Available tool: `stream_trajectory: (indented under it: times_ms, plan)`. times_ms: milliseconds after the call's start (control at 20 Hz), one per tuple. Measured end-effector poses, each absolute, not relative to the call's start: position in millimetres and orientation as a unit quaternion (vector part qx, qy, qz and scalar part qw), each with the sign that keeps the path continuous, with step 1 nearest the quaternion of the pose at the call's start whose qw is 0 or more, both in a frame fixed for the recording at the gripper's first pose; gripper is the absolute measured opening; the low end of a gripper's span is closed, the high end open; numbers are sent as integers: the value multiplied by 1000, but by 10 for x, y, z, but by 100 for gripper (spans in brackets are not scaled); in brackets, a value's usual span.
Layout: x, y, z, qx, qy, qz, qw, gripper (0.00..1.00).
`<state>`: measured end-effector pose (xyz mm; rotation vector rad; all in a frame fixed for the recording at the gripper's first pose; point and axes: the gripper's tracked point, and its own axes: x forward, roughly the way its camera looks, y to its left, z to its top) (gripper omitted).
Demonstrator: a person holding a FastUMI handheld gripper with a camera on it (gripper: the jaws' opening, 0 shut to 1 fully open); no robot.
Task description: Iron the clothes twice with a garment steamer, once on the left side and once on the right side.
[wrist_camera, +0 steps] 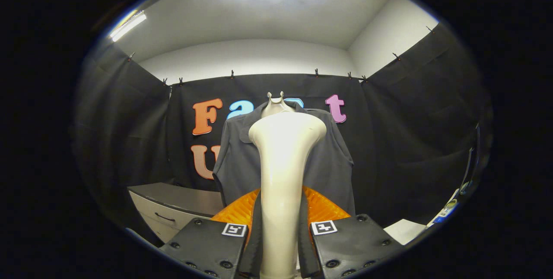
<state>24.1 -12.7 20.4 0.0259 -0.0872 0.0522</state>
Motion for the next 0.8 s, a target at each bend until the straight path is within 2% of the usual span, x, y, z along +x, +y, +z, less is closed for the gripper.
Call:
stream_trajectory:
  times_ms: [800]
  plan:
    - [278,-132,136,15,-43,11,999,40]
